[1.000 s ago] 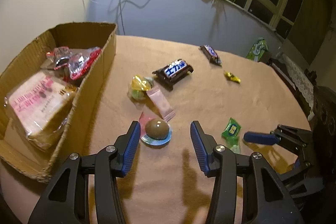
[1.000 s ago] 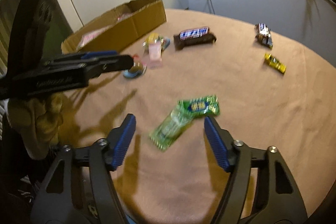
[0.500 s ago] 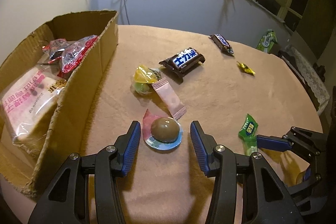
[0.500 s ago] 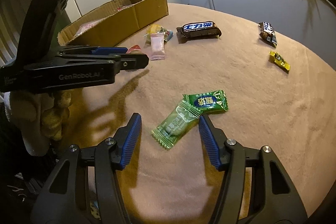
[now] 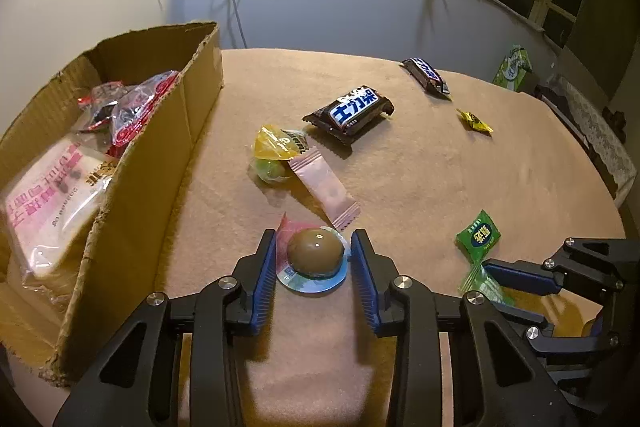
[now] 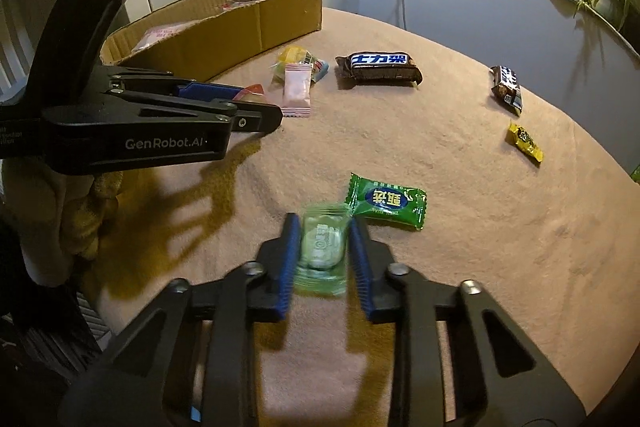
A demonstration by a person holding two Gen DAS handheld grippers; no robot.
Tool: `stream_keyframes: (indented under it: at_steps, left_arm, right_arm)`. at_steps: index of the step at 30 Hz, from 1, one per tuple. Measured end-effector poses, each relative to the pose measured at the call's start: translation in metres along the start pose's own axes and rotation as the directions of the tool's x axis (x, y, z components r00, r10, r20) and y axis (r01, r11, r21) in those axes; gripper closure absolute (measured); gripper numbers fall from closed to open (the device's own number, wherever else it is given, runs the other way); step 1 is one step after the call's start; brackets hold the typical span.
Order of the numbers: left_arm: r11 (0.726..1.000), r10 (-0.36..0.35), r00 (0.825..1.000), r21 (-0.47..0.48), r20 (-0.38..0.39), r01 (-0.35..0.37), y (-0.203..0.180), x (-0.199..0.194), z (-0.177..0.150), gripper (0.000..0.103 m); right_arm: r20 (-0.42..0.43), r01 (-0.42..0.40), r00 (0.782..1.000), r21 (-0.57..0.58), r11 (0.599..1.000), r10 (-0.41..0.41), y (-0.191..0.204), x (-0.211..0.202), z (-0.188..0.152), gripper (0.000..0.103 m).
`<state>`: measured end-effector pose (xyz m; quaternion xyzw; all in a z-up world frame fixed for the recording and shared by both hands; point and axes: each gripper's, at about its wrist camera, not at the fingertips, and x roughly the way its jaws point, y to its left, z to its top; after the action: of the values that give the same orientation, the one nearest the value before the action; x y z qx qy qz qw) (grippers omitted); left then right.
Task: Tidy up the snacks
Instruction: 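Grasp the pale green candy with the right tool while the left tool grasps the egg snack, then carry both snacks to the box and release them from both tools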
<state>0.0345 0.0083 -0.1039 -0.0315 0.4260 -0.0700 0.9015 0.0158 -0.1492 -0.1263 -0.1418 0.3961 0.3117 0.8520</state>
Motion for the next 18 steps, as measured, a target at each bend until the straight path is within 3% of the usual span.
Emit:
stream_keyframes:
  at_steps: [9, 18]
  left_arm:
    - [1.000, -0.011, 1.000, -0.011, 0.029, 0.012, 0.001, -0.010, 0.001, 0.069]
    - [0.999, -0.027, 0.993, -0.027, 0.112, 0.030, 0.004, -0.037, 0.010, 0.070]
  right_arm:
    - [0.018, -0.014, 1.000, 0.018, 1.000, 0.014, -0.004, -0.005, 0.001, 0.081]
    - [0.074, -0.043, 0.996, 0.030, 0.999, 0.041, -0.003, -0.023, 0.015, 0.081]
